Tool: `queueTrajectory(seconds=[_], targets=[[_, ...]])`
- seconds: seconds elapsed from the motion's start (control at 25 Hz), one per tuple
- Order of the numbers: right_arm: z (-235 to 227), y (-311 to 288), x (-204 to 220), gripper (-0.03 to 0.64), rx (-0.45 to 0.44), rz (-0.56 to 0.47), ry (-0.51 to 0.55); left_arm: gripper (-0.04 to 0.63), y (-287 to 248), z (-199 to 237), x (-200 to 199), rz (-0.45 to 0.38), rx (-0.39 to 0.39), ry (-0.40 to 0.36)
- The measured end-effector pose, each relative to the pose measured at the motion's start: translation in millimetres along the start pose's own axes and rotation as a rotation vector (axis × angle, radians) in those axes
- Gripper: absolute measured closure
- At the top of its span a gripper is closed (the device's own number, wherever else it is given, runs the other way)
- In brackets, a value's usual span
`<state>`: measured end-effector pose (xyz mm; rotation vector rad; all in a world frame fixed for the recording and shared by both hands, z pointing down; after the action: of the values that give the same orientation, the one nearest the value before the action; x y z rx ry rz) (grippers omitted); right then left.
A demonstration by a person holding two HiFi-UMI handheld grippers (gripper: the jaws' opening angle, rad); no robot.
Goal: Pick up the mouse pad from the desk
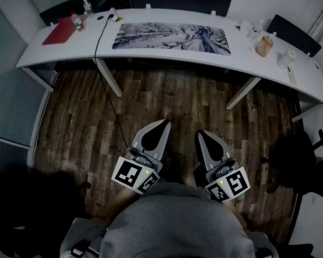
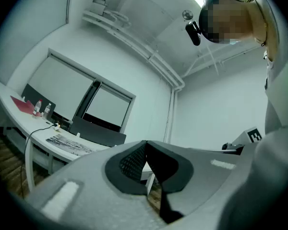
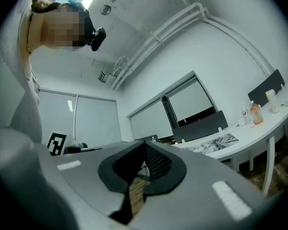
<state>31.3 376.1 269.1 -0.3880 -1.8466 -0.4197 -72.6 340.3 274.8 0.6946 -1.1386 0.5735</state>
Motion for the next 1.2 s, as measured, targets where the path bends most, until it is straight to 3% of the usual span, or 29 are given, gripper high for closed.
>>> queueTrajectory(seconds=[0.6, 0.88, 1.2], targets=[[4, 1, 5, 0.615, 0.006, 0.016, 0.015, 0.597, 6, 0, -4, -0.012, -0.003, -0.01], [4, -4, 17, 0.615, 0.011, 0.056, -0.061, 0.597, 11, 6, -3, -0.004, -0.009, 0.004], [10, -15, 21, 0.615, 0.042, 0.028, -0.08, 0.597, 21, 23, -3, 0.003, -0.007, 0.008]])
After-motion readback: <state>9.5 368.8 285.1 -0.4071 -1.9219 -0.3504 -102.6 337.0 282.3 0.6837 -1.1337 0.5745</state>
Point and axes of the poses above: the fingertips, and each gripper's own axes: y backward along the fingers, z to its left, x out of its underside, the point moved 2 cm from there along y, backward along the fingers, and after that the axes turned 8 degrees about x, right-handed, at the moved point
